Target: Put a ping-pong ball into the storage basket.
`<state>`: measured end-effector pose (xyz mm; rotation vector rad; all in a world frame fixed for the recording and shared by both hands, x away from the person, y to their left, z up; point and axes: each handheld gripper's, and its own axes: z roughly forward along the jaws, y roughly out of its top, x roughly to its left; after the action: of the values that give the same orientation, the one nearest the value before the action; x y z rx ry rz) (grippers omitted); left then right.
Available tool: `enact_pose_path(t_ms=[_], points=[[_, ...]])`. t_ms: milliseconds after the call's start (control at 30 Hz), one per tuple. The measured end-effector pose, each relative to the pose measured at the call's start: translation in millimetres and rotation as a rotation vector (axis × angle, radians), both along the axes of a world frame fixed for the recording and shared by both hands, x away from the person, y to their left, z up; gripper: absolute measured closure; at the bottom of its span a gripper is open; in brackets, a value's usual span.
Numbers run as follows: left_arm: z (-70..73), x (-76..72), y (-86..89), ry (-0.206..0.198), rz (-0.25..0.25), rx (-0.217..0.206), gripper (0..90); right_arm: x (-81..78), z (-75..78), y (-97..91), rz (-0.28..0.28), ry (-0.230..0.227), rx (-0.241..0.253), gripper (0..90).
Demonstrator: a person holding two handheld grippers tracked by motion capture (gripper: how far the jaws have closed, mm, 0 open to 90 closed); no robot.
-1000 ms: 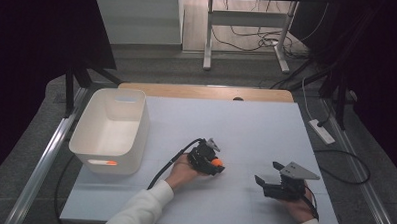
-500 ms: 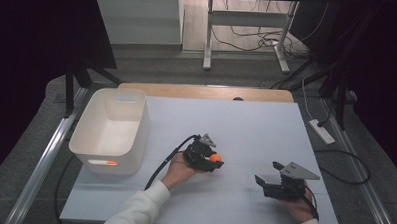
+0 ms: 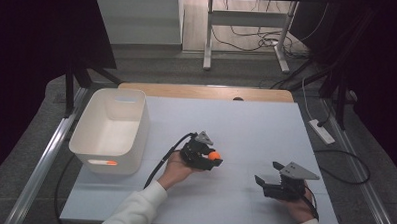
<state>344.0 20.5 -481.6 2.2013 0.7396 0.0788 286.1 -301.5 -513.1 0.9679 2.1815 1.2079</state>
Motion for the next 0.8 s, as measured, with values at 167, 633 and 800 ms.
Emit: enact_pose_path(t_ms=[167,633,800], points=[[5.0,-1.8,4.4,-0.017,0.007,-0.018,50.0,-0.1,-0.1,0.2,0.0,0.0,0.002,15.5],[20.3,-3.7,21.8,-0.042,0.045,-0.073,50.0,-0.1,-0.2,0.5,0.0,0.002,-0.001,15.5],[22.4,-3.3,25.6,-0.051,0.049,-0.082,50.0,-0.4,-0.3,1.0,0.002,0.001,-0.003,15.5]])
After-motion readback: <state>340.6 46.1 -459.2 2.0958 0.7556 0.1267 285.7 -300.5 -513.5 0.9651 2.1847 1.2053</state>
